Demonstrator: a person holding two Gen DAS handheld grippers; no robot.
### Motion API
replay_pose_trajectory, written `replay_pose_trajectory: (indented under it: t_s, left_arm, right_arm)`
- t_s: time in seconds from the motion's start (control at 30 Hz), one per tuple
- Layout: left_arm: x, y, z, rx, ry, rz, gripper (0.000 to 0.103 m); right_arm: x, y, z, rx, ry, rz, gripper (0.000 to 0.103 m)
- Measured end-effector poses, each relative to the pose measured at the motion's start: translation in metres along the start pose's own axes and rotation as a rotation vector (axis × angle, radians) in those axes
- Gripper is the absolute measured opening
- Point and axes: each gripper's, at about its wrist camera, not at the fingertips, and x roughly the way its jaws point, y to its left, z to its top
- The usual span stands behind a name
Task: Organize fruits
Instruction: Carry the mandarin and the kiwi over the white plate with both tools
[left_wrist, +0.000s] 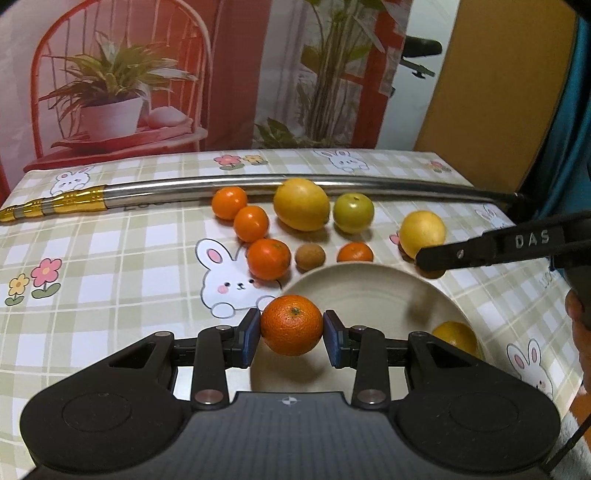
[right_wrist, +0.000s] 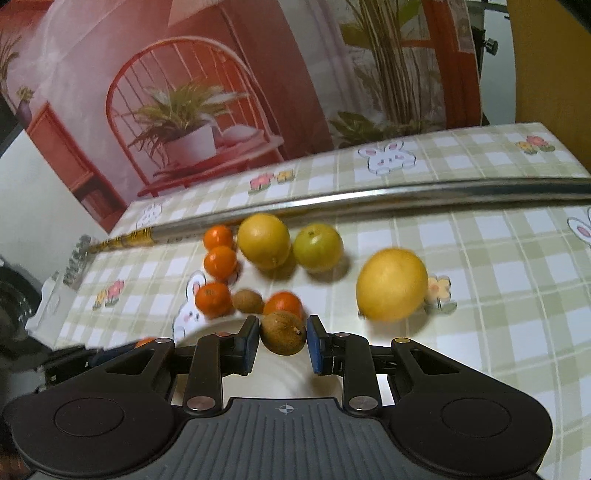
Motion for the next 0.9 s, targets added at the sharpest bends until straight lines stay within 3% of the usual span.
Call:
replay_pose_trajectory:
  t_s: [0.3, 0.9]
  left_arm:
    - [0.014, -0.001, -0.014, -0.033, 0.068, -0.022, 0.039]
    - [0.014, -0.006, -0.018, 0.005, 0.072, -0.008, 0.039]
  right_arm:
    - [0.016, 0.012, -0.03, -0.084, 0.093, -0.04, 0.025]
    - [0.021, 0.01, -0.037, -0.123, 0.106, -0.091, 0.026]
